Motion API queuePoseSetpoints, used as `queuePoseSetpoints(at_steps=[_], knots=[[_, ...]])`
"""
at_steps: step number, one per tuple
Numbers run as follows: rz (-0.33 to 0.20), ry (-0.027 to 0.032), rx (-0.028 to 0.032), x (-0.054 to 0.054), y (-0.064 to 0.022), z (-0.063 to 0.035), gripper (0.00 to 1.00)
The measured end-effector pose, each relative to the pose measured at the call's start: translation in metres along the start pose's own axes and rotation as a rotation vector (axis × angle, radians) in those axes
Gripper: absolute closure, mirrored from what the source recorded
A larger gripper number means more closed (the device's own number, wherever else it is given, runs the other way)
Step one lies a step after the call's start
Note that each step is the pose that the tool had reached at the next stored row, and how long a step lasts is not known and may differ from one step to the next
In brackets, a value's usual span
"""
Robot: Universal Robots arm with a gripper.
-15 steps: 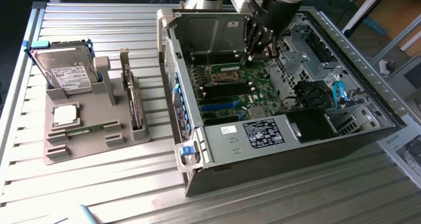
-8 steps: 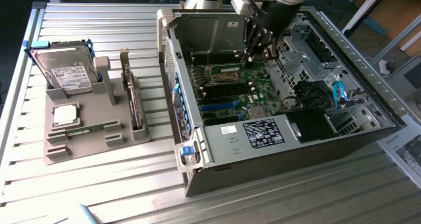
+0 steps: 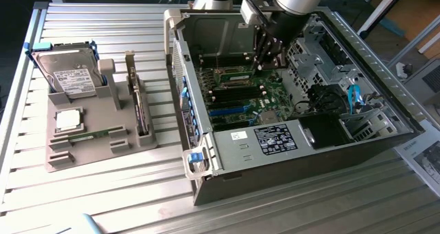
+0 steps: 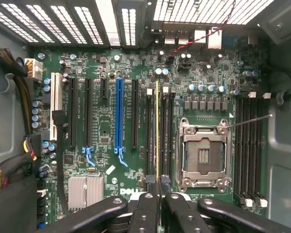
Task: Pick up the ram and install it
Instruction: 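Insert the ram into the slot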
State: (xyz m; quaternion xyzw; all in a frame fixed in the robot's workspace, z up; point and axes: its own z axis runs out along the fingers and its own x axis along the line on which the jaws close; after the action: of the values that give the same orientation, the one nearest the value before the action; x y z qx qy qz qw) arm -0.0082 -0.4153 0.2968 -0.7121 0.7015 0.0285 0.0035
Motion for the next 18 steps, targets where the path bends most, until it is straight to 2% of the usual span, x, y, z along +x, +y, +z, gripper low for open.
queuePoseSetpoints(at_steps=[12,18], knots=[[0.02,-0.0007,0.0009,0.001,-0.0008,0.0204,0.88],[0.021,-0.0008,0.001,0.001,-0.0009,0.0224,0.88]])
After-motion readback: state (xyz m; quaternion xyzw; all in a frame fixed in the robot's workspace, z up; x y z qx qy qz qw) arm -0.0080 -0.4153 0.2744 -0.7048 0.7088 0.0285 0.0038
